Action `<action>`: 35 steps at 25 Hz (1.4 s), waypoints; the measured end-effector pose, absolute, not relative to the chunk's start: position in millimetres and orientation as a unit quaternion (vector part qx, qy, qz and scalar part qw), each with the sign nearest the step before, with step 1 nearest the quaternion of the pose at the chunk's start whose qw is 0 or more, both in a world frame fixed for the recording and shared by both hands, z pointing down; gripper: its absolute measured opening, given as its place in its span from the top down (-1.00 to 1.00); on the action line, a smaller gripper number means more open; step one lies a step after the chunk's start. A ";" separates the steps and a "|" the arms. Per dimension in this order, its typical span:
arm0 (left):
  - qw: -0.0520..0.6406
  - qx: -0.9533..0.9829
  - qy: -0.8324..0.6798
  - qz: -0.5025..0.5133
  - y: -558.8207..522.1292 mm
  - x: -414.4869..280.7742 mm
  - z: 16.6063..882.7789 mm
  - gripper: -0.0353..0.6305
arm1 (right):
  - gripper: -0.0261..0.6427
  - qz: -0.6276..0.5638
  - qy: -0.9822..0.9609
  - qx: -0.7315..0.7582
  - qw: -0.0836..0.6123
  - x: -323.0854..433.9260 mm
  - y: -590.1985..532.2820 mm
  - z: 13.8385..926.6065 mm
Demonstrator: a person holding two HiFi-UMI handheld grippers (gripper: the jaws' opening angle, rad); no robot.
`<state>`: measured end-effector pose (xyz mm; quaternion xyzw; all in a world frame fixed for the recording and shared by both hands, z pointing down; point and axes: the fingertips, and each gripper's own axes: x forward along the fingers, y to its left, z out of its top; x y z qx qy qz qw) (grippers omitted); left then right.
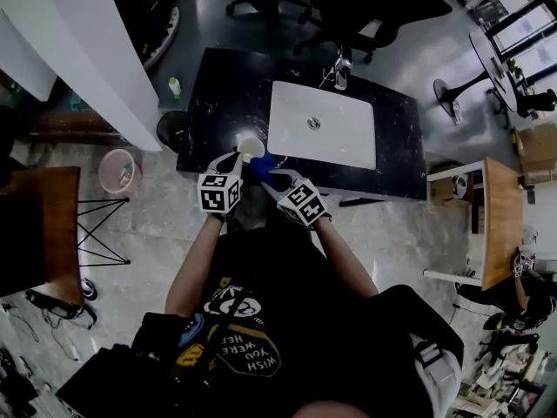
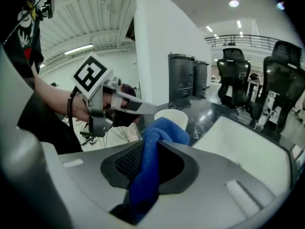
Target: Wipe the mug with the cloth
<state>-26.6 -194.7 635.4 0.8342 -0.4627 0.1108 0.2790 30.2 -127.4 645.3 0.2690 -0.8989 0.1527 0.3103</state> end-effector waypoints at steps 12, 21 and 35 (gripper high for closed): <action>0.286 0.829 -0.467 0.111 -194.9 -28.5 640.4 0.88 | 0.69 0.181 -0.865 0.370 0.286 64.9 -181.1 644.8; 0.286 0.829 -0.468 0.108 -198.6 -32.2 641.2 0.88 | 0.69 0.147 -0.873 0.367 0.286 75.9 -159.9 635.3; 0.271 0.831 -0.476 0.096 -197.7 -37.9 625.2 0.88 | 0.93 0.075 -0.866 0.463 0.174 105.5 -188.1 563.0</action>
